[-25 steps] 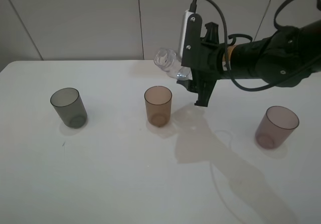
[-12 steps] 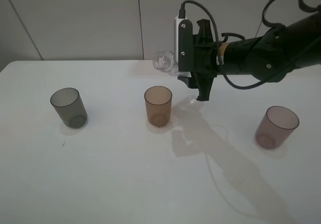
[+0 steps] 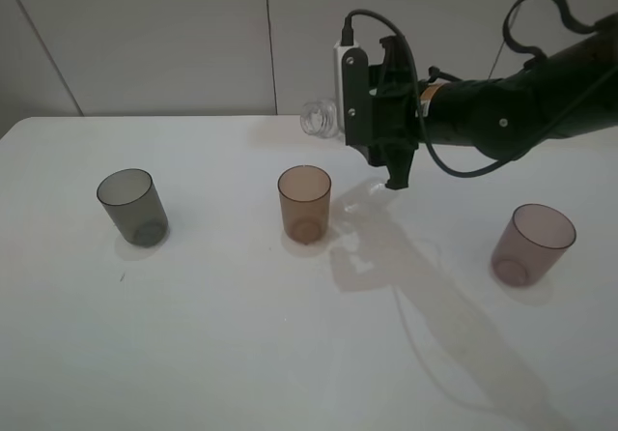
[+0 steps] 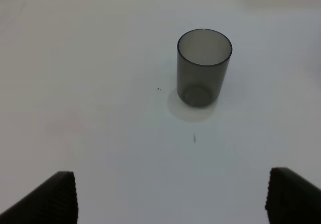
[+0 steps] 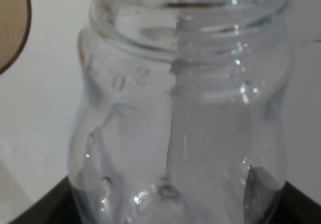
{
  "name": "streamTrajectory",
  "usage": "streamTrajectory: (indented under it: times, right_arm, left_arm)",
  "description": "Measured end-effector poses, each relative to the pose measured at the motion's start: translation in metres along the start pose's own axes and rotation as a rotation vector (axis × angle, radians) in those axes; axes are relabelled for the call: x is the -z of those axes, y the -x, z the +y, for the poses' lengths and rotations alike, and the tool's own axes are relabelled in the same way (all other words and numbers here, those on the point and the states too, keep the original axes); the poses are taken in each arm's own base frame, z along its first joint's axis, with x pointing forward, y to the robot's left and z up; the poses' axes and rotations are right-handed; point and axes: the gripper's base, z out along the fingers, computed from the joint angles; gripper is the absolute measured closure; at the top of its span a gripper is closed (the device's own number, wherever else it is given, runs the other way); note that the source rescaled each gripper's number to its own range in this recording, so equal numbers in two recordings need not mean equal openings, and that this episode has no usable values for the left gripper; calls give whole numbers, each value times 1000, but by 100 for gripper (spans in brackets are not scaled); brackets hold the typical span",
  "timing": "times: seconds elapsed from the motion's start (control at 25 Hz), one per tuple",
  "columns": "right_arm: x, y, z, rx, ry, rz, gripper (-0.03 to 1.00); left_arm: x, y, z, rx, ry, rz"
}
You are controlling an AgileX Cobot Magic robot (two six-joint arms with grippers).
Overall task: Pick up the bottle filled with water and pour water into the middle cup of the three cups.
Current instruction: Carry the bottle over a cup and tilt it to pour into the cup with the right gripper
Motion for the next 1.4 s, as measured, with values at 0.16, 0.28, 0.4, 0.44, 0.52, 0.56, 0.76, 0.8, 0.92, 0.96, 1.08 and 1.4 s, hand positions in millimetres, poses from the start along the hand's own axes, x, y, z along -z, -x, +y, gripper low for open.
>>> streamTrajectory:
  times: [0.16,0.28,0.4,0.44,0.52,0.56,0.76,0.8,0.92,0.96,1.08,1.4]
  right_arm:
    - [0,0,-1,18,-11,1,93]
    - [0,0,-3,22,-29,-3,93]
    - [-1,0,-3,41,-38,-4,93]
    - [-1,0,-3,46,-39,-4,93]
    - [-3,0,-1,51,-37,1,93]
    - [-4,-1,0,52,-36,4,93]
    - [-7,-3,2,74,-28,21,93]
    - [-7,-3,2,80,-28,25,93]
    - [-7,-5,3,115,-30,42,93]
    - [-7,-6,2,133,-34,51,93]
    - [-8,-7,1,182,-57,75,93]
    - [-9,3,0,252,-83,74,93]
  left_arm:
    - [0,0,0,0,0,0]
    - [0,0,0,0,0,0]
    - [0,0,0,0,0,0]
    - [0,0,0,0,0,0]
    - [0,0,0,0,0,0]
    - [0,0,0,0,0,0]
    - [0,0,0,0,0,0]
    - [0,0,0,0,0,0]
    - [0,0,0,0,0,0]
    - [0,0,0,0,0,0]
    - [0,0,0,0,0,0]
    - [0,0,0,0,0,0]
